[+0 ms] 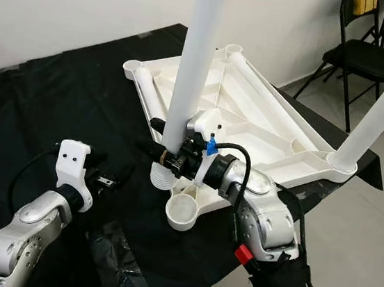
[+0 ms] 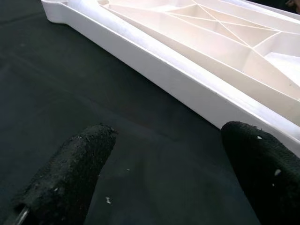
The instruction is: Building children table
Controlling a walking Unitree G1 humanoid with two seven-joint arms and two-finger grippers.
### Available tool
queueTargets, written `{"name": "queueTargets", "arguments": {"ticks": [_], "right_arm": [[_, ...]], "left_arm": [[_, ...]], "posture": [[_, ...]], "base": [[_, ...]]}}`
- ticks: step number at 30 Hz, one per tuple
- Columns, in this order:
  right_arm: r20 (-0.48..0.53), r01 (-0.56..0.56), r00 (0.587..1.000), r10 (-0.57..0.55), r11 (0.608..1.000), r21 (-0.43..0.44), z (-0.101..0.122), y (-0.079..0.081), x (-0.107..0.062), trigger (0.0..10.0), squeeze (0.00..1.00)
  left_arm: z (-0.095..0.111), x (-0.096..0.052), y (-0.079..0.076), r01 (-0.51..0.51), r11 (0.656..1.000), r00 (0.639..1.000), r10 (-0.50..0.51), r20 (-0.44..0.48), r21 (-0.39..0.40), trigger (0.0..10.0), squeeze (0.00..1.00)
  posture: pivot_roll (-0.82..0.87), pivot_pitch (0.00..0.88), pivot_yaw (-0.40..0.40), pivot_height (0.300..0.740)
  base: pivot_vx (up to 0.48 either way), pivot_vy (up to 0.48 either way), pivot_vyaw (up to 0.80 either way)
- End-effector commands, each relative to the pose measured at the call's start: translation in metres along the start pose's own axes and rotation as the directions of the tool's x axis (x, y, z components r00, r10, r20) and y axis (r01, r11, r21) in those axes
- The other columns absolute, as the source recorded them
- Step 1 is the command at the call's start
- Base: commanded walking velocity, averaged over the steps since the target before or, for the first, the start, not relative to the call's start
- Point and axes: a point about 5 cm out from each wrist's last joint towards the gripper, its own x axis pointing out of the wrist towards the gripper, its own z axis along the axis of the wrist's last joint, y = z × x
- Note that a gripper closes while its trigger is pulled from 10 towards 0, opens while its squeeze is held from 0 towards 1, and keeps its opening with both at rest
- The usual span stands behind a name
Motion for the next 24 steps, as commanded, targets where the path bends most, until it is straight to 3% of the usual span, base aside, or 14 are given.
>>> {"name": "queueTargets", "arguments": {"ticks": [1,19,24], "right_arm": [[0.011,-0.016,1.000,0.016,1.000,-0.005,0.0018,0.0013,-0.0001,10.0,0.00],[0.019,0.004,1.000,-0.003,1.000,-0.014,0.0048,-0.0030,-0.0013,10.0,0.00],[0.023,0.015,1.000,-0.015,1.000,-0.016,0.0055,-0.0047,-0.0006,10.0,0.00]], "left_arm": [[-0.0030,-0.0040,0.0049,-0.017,1.000,1.000,0.018,-0.021,0.014,10.0,0.00],[-0.0021,-0.0019,0.0038,-0.026,1.000,1.000,0.026,-0.016,0.018,10.0,0.00],[-0.0026,-0.0008,0.0060,-0.049,0.998,0.999,0.049,-0.012,0.039,10.0,0.00]], "posture": [[-0.02,0.146,0.076,0.740],[-0.02,0.141,0.075,0.740],[-0.02,0.141,0.073,0.740]], "base": [[0.000,0.000,0.00],[-0.239,0.000,0.00],[0.000,0.000,0.00]]}}
